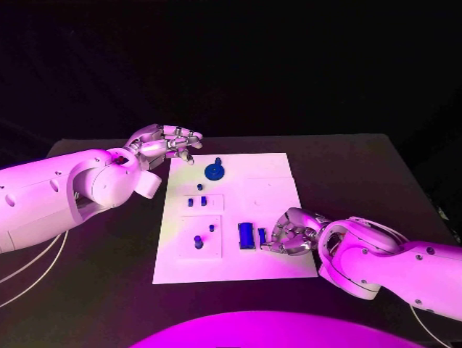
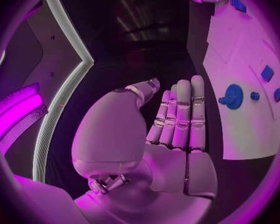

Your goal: Assemble the parts on the task board

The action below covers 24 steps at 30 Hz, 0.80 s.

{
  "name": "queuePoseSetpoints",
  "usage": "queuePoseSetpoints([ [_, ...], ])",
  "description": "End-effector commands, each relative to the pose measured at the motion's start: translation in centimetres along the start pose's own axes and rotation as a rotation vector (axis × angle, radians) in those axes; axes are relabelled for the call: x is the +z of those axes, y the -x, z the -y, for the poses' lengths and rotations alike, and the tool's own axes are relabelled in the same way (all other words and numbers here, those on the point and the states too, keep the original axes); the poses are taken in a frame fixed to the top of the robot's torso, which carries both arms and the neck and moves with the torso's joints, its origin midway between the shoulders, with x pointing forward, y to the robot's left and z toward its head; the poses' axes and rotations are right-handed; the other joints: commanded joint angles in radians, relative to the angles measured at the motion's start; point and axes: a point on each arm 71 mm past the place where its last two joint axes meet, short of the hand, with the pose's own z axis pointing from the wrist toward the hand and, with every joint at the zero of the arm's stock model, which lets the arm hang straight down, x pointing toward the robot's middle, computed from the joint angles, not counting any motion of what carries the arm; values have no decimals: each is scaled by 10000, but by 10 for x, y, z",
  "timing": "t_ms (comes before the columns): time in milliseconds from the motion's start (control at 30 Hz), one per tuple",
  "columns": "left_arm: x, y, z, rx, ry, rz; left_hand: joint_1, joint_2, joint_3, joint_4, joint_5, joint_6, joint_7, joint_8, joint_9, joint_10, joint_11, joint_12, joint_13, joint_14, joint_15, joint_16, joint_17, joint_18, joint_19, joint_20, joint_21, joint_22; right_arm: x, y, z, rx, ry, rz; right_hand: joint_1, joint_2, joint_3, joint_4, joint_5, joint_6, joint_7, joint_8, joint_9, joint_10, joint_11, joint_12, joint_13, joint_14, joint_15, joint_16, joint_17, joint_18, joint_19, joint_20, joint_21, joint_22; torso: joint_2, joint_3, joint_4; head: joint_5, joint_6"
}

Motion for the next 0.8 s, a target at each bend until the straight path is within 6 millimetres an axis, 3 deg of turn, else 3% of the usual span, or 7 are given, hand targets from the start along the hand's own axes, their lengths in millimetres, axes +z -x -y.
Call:
queuePoseSetpoints([
  [33, 0, -2, 1, -33, -56, -181, 39, 16, 18, 45, 21, -52, 12, 59, -17, -87, 8, 36, -11, -55, -26, -66, -15, 146, 60, -7, -35, -10, 4, -2, 2, -199, 4, -213, 168, 17, -53, -34, -80, 23, 10, -48, -18, 320, -39, 38, 1718, 887, -23, 45, 1835, -76, 965, -40, 22, 2545, 11, 0, 9, 2, -13],
  [467, 0, -2, 1, -28, -50, -165, 29, 27, 14, 71, 22, -61, 13, 68, -20, -102, 10, 55, -17, -54, -22, -69, -21, 145, 73, -5, -58, -27, 9, -2, 2, -211, 50, -27, 297, 95, -45, -44, -152, 48, 4, -47, -22, 316, -44, 29, 1714, 886, -26, 42, 1830, -74, 962, -40, 13, 2543, -9, -1, -8, 51, -30],
  [667, 0, -2, 1, -24, -65, -141, 29, 27, 14, 71, 22, -61, 13, 68, -20, -102, 10, 55, -17, -54, -22, -69, -21, 145, 73, -5, -58, -27, 2, 1, 0, 72, 199, 95, 241, 70, -124, 31, -128, 57, 14, -52, -27, 327, -37, 49, 1727, 887, -24, 43, 1832, -76, 965, -40, 23, 2545, -46, 3, 18, 84, 60],
  [800, 0, -3, 0, -29, -187, -29, 29, 27, 14, 71, 22, -61, 13, 68, -20, -102, 10, 55, -17, -54, -22, -69, -21, 145, 73, -5, -58, -27, 0, 13, -2, 494, 628, 482, 222, 1, -292, 140, -40, -121, 72, -175, -77, 328, 6, 59, 1736, 887, 5, 43, 1833, -71, 956, -25, -6, 2538, -111, -21, 32, 72, 149],
])
